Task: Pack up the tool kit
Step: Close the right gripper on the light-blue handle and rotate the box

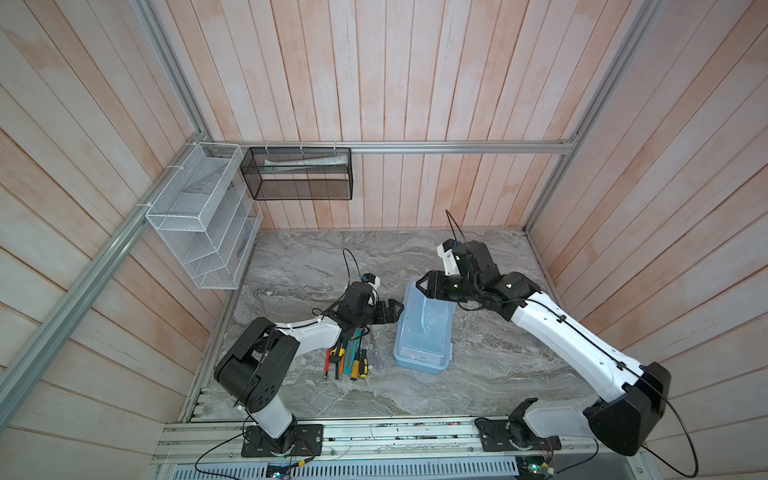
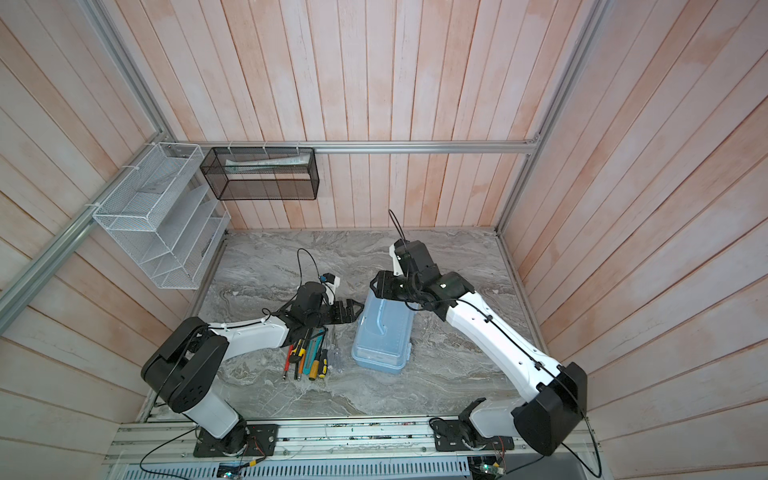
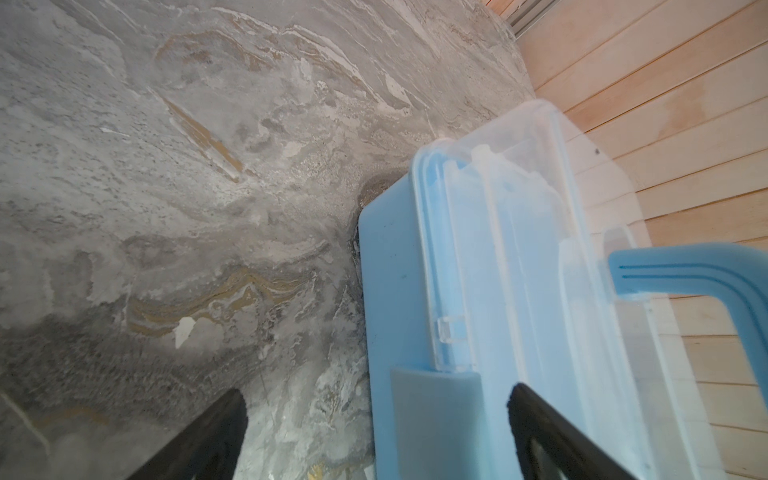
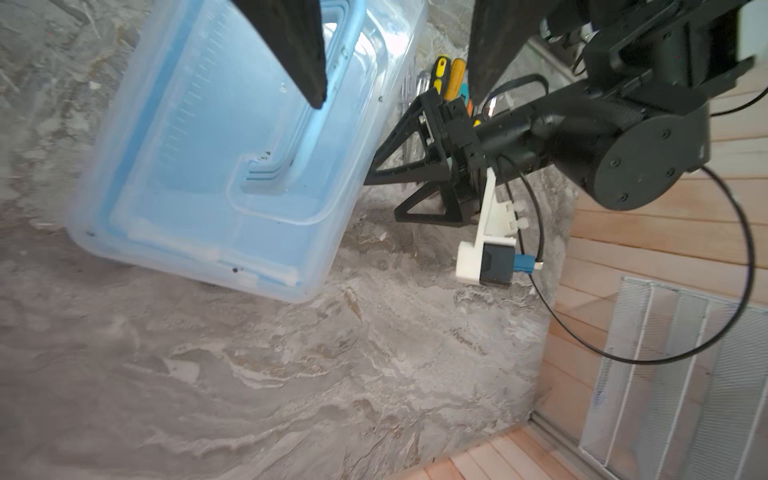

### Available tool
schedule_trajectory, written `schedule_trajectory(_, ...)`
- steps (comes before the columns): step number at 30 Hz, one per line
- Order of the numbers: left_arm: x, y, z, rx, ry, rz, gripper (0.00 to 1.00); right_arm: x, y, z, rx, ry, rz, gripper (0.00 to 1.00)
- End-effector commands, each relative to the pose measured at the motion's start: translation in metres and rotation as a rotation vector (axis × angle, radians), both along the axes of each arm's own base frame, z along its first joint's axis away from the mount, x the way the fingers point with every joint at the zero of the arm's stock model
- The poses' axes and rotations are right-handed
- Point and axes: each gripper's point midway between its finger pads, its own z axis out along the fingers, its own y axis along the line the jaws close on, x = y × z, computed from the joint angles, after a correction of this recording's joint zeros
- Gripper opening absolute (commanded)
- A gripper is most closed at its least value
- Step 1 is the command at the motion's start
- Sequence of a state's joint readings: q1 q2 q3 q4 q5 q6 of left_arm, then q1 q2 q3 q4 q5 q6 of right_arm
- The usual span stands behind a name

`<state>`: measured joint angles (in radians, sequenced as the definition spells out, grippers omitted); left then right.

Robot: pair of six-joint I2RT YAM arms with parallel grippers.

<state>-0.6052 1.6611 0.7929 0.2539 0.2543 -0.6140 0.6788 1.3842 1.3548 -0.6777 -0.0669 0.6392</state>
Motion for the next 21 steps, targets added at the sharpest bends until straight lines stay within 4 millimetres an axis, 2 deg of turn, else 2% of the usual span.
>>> schedule_trajectory(1,-0.006,-0.005,0.010,-0.031,-0.011,-0.023,1.00,-0.013,-0.040,-0.038,-0.338,0.088,-0.112,0.53)
schedule_trajectory(8,-0.016,0.004,0.010,-0.027,-0.018,-0.014,1.00,-0.017,-0.031,-0.048,-0.436,0.112,-0.139,0.53)
schedule_trajectory(13,-0.023,0.012,0.010,-0.012,-0.032,-0.012,1.00,-0.015,-0.017,-0.055,-0.408,0.119,-0.130,0.53)
schedule_trajectory(17,-0.036,0.025,-0.004,0.045,-0.030,-0.014,1.00,-0.012,-0.005,-0.059,-0.361,0.126,-0.125,0.53)
schedule_trajectory(21,-0.041,0.037,-0.008,0.099,-0.041,-0.008,1.00,-0.014,-0.013,-0.069,-0.403,0.146,-0.145,0.53)
